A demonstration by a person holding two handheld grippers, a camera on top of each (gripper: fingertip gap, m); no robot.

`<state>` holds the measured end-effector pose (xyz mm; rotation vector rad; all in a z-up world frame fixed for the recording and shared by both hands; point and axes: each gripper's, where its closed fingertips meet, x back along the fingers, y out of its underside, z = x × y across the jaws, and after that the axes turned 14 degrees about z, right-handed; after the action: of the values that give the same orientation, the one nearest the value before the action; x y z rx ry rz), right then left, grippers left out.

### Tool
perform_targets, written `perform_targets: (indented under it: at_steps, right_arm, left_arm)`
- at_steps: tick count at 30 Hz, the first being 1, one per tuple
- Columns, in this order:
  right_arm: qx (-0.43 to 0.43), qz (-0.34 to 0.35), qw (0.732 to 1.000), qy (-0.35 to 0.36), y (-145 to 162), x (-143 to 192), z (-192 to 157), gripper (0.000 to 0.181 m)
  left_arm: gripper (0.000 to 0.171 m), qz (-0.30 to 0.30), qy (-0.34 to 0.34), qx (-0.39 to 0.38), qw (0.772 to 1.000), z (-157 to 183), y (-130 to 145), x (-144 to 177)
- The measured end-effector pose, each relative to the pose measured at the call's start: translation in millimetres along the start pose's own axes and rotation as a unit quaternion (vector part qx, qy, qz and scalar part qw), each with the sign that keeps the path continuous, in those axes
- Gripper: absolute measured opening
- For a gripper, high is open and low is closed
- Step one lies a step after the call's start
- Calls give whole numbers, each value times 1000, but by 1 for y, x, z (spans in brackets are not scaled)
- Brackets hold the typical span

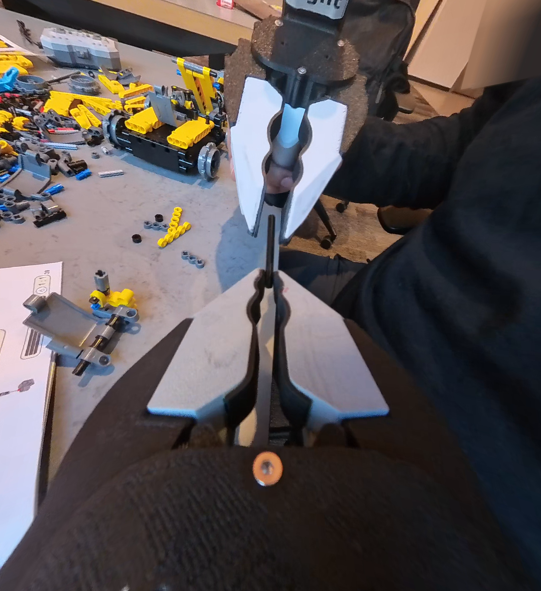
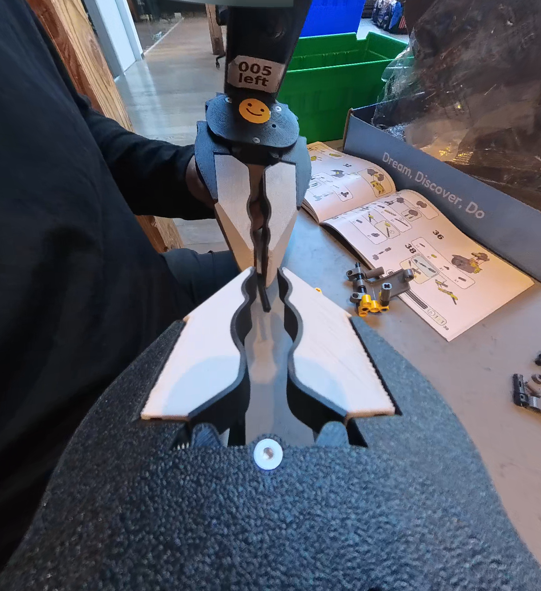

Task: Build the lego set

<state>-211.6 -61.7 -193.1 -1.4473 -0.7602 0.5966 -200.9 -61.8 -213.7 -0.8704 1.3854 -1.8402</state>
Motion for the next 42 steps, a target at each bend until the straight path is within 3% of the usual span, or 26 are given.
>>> perform_targets:
  at_steps: [12,32,34,36,39,42]
  right_arm:
    - [-5,-10,1000,26,7,12,15,13]
    - [11,-39,999,7,13,7,11,8]
    - [18,-54,998,41,10,16,28,9]
    - [35,-106,985,132,12,40,71,4]
    - [27,-236,928,287,18,104,151,4]
    - [-18,-306,891,335,20,139,198,6]
  left_arm:
    - [3,-4,-42,18,999,-15,1,4]
    - [3,-7,-35,9,999,-11,2,6]
    - [3,-19,-55,7,998,-17,6,10]
    - [3,-33,-73,3,997,-22,9,15]
    - [3,-53,-88,-12,995,-25,15,22]
    - [3,-83,-100,-32,991,-28,26,27]
